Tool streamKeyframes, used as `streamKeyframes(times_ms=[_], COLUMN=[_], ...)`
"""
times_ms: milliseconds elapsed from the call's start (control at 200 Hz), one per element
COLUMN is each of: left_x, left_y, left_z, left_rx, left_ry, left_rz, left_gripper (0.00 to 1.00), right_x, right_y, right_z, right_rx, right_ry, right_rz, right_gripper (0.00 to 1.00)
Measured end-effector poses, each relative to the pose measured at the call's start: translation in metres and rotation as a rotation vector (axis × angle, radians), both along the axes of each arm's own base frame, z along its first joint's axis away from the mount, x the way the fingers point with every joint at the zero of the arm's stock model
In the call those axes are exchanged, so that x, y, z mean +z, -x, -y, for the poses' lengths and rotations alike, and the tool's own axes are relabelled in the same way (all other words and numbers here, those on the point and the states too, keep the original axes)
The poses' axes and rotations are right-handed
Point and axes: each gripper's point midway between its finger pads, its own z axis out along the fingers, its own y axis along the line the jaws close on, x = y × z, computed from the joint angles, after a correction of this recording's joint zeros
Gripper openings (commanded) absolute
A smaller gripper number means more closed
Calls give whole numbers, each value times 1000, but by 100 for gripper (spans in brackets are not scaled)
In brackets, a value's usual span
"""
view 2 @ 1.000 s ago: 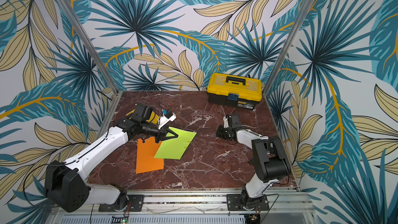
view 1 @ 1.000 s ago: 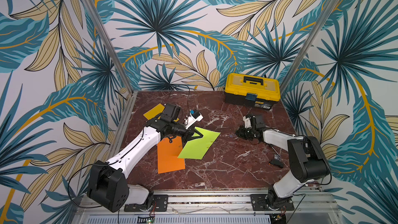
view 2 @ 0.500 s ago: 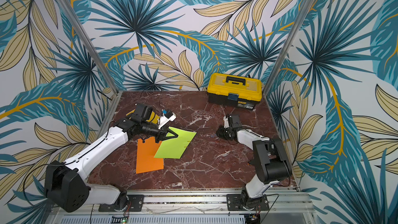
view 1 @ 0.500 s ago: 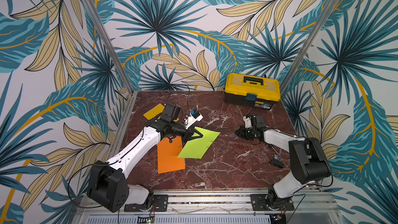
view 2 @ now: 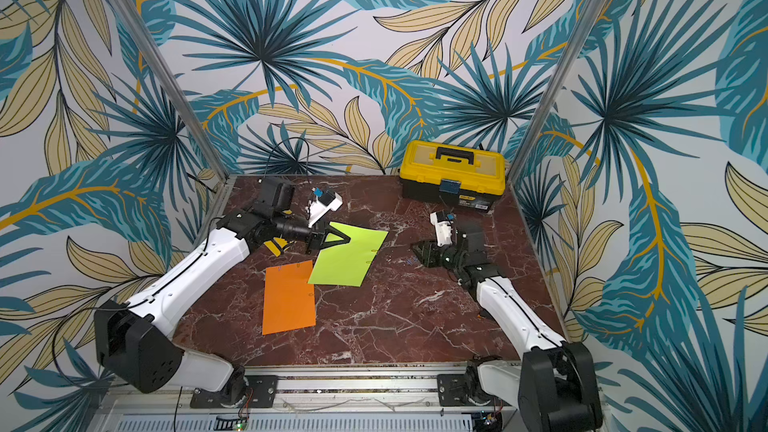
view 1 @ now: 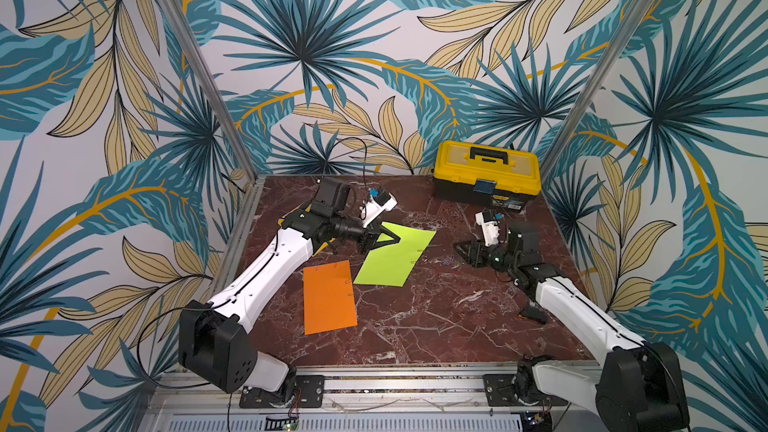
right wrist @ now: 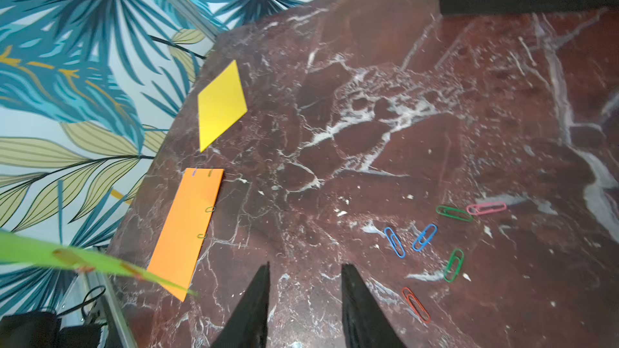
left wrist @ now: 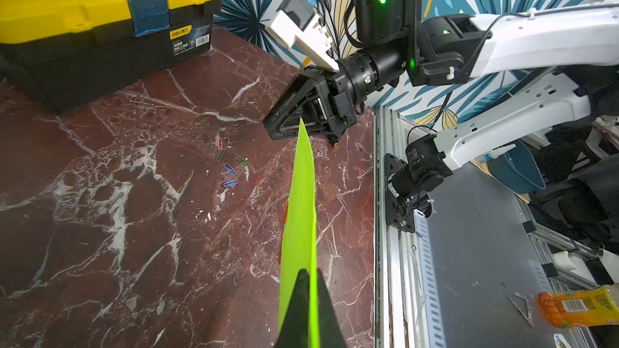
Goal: Unclip the paperclips from the documents
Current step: Place the paper clip at the center of the board, then adjust the document.
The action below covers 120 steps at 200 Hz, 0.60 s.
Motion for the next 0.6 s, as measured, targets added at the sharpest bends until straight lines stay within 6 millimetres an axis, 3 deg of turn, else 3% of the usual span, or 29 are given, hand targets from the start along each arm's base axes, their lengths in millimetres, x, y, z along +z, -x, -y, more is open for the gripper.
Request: streamKeyframes(times_ms=[270, 416, 601], left_x=[13, 23, 18], left_y=[-7, -11, -12], left_z=[7, 5, 3], left_rx=[-41, -56, -69], left_ry=[54, 116, 163], left_rz=[21, 43, 12], left_gripper=[0, 0, 0], right_x=[43, 67, 89], right_y=[25, 33, 41], right_z=[-23, -33, -47], right_rx=[166, 245, 335], right_ry=[-124, -180, -214], right_rz=[201, 295, 364], right_gripper=[58, 60, 62])
